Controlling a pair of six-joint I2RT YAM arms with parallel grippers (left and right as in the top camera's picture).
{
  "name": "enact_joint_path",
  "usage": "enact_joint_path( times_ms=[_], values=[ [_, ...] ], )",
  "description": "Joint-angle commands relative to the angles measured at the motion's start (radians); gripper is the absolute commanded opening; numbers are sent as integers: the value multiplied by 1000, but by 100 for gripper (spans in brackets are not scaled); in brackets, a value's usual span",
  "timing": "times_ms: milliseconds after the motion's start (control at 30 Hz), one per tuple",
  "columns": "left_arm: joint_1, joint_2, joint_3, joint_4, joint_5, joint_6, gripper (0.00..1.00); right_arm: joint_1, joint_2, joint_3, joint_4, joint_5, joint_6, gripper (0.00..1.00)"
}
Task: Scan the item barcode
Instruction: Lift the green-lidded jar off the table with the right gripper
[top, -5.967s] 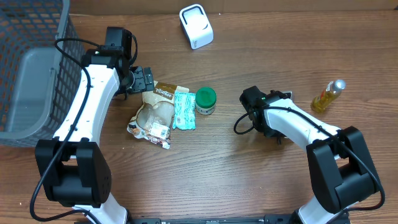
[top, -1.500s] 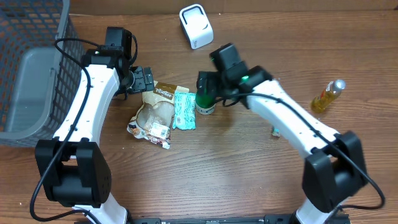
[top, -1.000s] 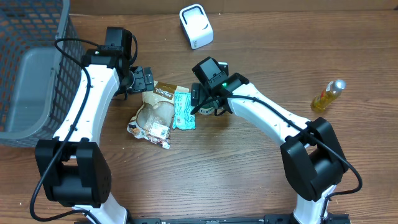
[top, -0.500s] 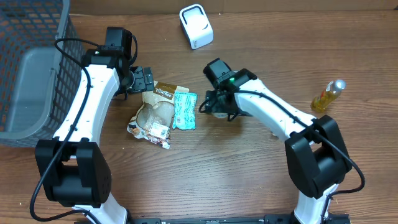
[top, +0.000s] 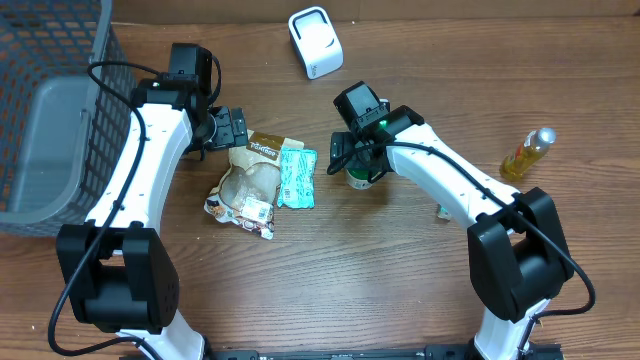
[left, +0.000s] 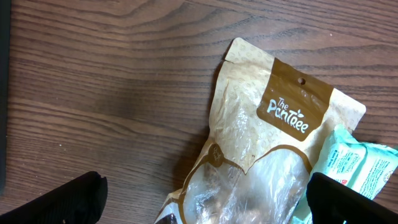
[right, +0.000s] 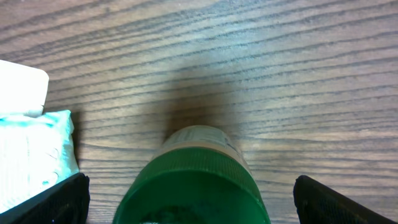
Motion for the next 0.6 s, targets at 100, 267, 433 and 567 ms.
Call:
enact_joint_path(
  times_ms=[100,267,433,567],
  values=[
    [0,-8,11,0,-6,-3,100,-1,8,15,0,-1,-11,100],
    [0,-8,11,0,-6,-3,100,-1,41,15,-3,-1,-11,100],
    [0,-8,11,0,-6,-3,100,-1,79,15,-12,-5,-11,100],
    [0,-8,11,0,-6,-3,100,-1,82,15,-18,-5,-11,94]
  ],
)
